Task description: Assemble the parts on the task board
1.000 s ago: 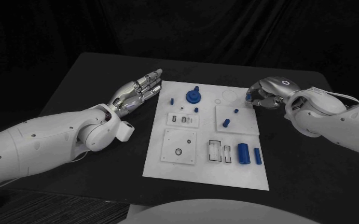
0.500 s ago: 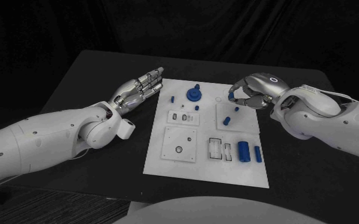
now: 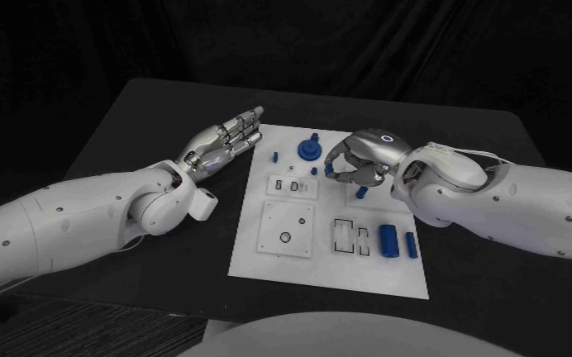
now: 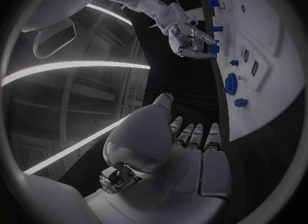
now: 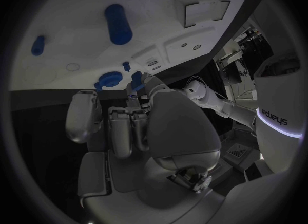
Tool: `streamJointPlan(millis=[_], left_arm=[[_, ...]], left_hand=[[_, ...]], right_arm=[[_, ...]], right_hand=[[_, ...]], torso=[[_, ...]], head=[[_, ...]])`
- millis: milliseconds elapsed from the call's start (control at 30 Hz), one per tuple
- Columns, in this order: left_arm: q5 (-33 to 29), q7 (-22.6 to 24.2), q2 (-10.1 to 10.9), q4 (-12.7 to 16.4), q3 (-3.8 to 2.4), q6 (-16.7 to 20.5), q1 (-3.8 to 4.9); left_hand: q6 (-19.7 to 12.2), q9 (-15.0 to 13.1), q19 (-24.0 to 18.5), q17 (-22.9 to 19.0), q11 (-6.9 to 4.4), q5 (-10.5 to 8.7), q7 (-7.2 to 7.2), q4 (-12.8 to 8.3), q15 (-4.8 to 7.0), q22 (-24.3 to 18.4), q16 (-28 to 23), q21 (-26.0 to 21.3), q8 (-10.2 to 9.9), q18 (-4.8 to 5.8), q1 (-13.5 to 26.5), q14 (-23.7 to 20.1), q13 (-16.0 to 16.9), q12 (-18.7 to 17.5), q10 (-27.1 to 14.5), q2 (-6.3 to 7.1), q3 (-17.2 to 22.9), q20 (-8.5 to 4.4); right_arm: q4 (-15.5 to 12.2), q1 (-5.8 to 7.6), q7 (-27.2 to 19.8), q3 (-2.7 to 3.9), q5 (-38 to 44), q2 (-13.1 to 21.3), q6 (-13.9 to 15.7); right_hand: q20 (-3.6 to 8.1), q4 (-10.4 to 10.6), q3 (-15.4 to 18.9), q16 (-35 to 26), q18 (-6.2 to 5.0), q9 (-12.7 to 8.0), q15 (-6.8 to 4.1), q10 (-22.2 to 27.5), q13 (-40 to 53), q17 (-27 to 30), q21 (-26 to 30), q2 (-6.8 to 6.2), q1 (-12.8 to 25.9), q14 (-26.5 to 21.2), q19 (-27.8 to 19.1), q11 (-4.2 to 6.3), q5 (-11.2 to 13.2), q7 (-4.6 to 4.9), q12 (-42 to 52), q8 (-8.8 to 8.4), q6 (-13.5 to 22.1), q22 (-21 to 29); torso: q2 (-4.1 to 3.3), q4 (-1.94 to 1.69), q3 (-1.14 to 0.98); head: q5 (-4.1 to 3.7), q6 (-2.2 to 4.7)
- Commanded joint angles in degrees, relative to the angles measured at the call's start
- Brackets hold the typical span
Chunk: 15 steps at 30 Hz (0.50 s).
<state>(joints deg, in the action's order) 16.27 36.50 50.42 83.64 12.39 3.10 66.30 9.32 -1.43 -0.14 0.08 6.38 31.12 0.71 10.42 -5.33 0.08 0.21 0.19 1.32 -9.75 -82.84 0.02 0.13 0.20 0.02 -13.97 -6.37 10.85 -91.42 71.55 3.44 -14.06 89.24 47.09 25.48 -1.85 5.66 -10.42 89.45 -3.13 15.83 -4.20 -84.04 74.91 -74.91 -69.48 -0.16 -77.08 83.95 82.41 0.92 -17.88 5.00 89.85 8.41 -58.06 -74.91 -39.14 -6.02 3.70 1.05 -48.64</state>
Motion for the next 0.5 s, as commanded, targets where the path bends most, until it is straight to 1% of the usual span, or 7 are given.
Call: streamJointPlan(millis=[33, 67, 167, 267, 367, 433, 500], left_arm=[[0.00, 0.77, -0.22, -0.03, -0.05, -0.96, -0.08], [0.00, 0.78, -0.26, -0.06, -0.05, -0.99, -0.09], [0.00, 0.81, -0.31, -0.09, -0.05, -1.06, -0.11], [0.00, 0.83, -0.33, -0.09, -0.05, -1.10, -0.12], [0.00, 0.82, -0.35, -0.09, -0.05, -1.14, -0.12], [0.00, 0.79, -0.36, -0.11, -0.05, -1.20, -0.13], [0.00, 0.76, -0.37, -0.12, -0.05, -1.22, -0.13]], left_hand=[[0.02, -0.05, 0.14, -0.08, 0.36, 0.33, -0.44, -0.39, -0.49, -0.08, -0.21, -0.19, 0.31, 0.26, 0.04, -0.02, -0.09, -0.15, 0.09, -0.29, -0.02, 0.37], [0.02, -0.05, 0.14, -0.08, 0.36, 0.33, -0.44, -0.39, -0.49, -0.08, -0.21, -0.19, 0.31, 0.26, 0.04, -0.02, -0.09, -0.15, 0.09, -0.29, -0.02, 0.37], [-0.06, -0.03, 0.14, -0.08, 0.38, 0.33, -0.46, -0.47, -0.52, -0.08, -0.21, -0.19, 0.29, 0.27, 0.01, -0.02, -0.10, -0.16, 0.06, -0.34, 0.06, 0.39], [-0.08, -0.03, 0.14, -0.08, 0.39, 0.33, -0.44, -0.55, -0.53, -0.08, -0.21, -0.19, 0.28, 0.27, -0.01, -0.02, -0.10, -0.17, 0.05, -0.39, 0.14, 0.41], [-0.08, -0.03, 0.14, -0.08, 0.39, 0.33, -0.44, -0.55, -0.53, -0.08, -0.21, -0.19, 0.28, 0.27, -0.01, -0.02, -0.10, -0.17, 0.05, -0.39, 0.14, 0.41], [-0.08, -0.03, 0.14, -0.08, 0.39, 0.33, -0.44, -0.55, -0.53, -0.08, -0.21, -0.19, 0.28, 0.27, -0.01, -0.02, -0.10, -0.17, 0.05, -0.39, 0.14, 0.41], [-0.08, -0.03, 0.14, -0.08, 0.39, 0.33, -0.44, -0.55, -0.53, -0.08, -0.21, -0.19, 0.28, 0.27, -0.01, -0.02, -0.10, -0.17, 0.05, -0.39, 0.14, 0.41]], right_arm=[[1.04, -0.75, -0.19, 0.03, 0.29, -1.43, -2.18], [1.44, -1.00, -0.37, 0.03, 0.29, -2.07, -2.23], [2.45, -1.57, -0.77, 0.04, 0.29, -3.52, -2.44], [3.25, -1.90, -0.95, 0.04, 0.29, -4.56, -2.73], [3.91, -2.10, -1.00, 0.05, 0.29, -5.38, -3.01], [4.29, -2.20, -1.07, 0.05, 0.29, -5.86, -3.22], [4.46, -2.24, -1.12, 0.06, 0.29, -6.07, -3.40]], right_hand=[[-0.15, -0.46, -0.16, 0.02, -0.96, 1.38, -0.07, -5.96, 15.09, -14.55, 0.32, -0.08, -0.14, 5.89, 0.19, -0.21, 0.43, -0.69, 0.15, 0.23, -1.13, -9.52], [-0.17, -0.55, -0.20, 0.02, -0.96, 1.40, -0.05, -5.96, 15.09, -14.55, 0.33, -0.09, -0.22, 5.89, 0.20, -0.21, 0.45, -0.70, 0.15, 0.23, -1.18, -9.52], [-0.19, -0.62, -0.21, 0.01, -0.97, 1.43, -0.02, -5.96, 15.09, -14.55, 0.39, -0.12, -0.28, 5.89, 0.19, -0.27, 0.47, -0.70, 0.15, 0.23, -1.23, -9.51], [-0.19, -0.63, -0.21, 0.00, -0.97, 1.43, -0.02, -5.96, 15.09, -14.54, 0.41, -0.13, -0.28, 5.89, 0.18, -0.27, 0.48, -0.69, 0.15, 0.23, -1.24, -9.50], [-0.20, -0.66, -0.21, 0.02, -0.99, 1.44, 0.00, -5.96, 15.09, -14.56, 0.49, -0.16, -0.30, 5.89, 0.16, -0.31, 0.49, -0.68, 0.15, 0.22, -1.25, -9.48], [-0.25, -0.65, -0.15, -0.04, -1.00, 1.45, 0.08, -5.96, 15.09, -14.50, 0.58, -0.25, -0.19, 5.88, 0.14, -0.45, 0.55, -0.58, 0.15, 0.15, -1.22, -9.47], [-0.34, -0.59, -0.08, -0.03, -1.00, 1.45, 0.20, -5.96, 15.09, -14.51, 0.63, -0.31, 0.02, 5.88, 0.15, -0.56, 0.72, -0.46, 0.15, 0.01, -1.14, -9.46]], torso=[[0.01, -0.05, -0.01], [0.04, -0.09, 0.03], [0.06, -0.17, 0.01], [0.01, -0.17, -0.01], [0.03, -0.22, 0.05], [-0.02, -0.26, 0.04], [-0.10, -0.31, -0.03]], head=[[0.17, 0.27], [0.22, 0.38], [0.42, 0.49], [0.57, 0.51], [0.56, 0.55], [0.62, 1.11], [0.56, 1.24]])
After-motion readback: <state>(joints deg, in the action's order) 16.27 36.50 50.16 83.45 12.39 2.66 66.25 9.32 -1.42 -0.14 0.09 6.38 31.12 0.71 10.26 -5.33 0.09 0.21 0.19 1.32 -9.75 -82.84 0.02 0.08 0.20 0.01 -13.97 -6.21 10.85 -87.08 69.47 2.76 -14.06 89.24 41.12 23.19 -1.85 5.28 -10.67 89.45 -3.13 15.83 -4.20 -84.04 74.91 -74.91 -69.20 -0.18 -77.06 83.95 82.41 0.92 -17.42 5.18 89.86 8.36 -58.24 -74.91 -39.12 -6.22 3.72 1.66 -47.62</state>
